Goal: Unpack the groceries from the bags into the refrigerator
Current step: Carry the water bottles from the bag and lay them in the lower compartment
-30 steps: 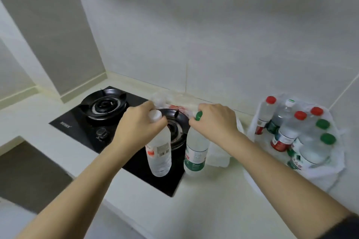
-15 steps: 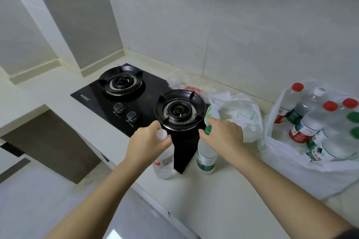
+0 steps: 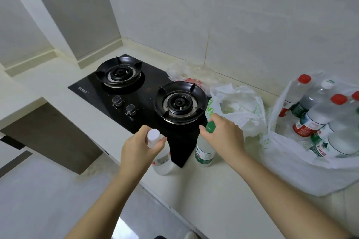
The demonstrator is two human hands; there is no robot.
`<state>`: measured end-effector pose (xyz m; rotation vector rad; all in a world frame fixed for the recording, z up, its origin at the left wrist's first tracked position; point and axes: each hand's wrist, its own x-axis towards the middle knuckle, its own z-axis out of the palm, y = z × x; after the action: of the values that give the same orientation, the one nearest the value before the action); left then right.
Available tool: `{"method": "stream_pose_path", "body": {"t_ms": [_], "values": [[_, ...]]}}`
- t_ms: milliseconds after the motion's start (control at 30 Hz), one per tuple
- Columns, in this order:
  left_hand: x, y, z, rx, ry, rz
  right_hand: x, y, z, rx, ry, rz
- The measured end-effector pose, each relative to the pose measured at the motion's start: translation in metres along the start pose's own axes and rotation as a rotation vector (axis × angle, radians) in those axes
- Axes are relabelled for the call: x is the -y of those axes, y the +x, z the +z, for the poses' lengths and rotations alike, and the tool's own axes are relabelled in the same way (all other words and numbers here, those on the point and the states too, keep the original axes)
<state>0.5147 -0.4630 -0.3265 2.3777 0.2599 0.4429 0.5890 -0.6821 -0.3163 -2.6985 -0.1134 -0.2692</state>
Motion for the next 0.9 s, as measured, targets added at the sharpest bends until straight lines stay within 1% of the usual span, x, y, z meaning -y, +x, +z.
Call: {"method": "stream_pose_path", "body": {"t_ms": [133,200,233,333,400,500,567,633,733,900], "values": [[0.008,-0.01,0.007,-0.073,-0.113,0.017,-0.002,-0.006,0.008,-0.08,0.097,0.012],[0.012,-0.014,0.013,-0.092,-0.137,0.013,-0.006,-0.01,0.015,-0.107,0.183,0.034],[0.014,-0.016,0.016,-0.1,-0.149,-0.006,-0.01,-0.012,0.02,-0.1,0.27,0.049],[0.022,-0.019,0.024,-0.119,-0.221,-0.026,-0.02,-0.021,0.031,-0.09,0.638,0.04],[0.03,-0.023,0.029,-0.089,-0.271,-0.025,-0.028,-0.029,0.043,-0.03,0.815,0.033],[0.043,-0.034,0.042,-0.02,-0.379,-0.079,-0.043,-0.044,0.064,0.145,0.977,0.136],[0.052,-0.043,0.051,0.021,-0.445,-0.15,-0.052,-0.054,0.077,0.226,1.001,0.204],[0.063,-0.048,0.06,0.048,-0.476,-0.2,-0.058,-0.06,0.088,0.258,1.009,0.234],[0.074,-0.054,0.073,0.067,-0.487,-0.254,-0.065,-0.064,0.103,0.247,1.038,0.245],[0.091,-0.058,0.094,0.113,-0.461,-0.39,-0.068,-0.063,0.119,0.205,0.958,0.289]]}}
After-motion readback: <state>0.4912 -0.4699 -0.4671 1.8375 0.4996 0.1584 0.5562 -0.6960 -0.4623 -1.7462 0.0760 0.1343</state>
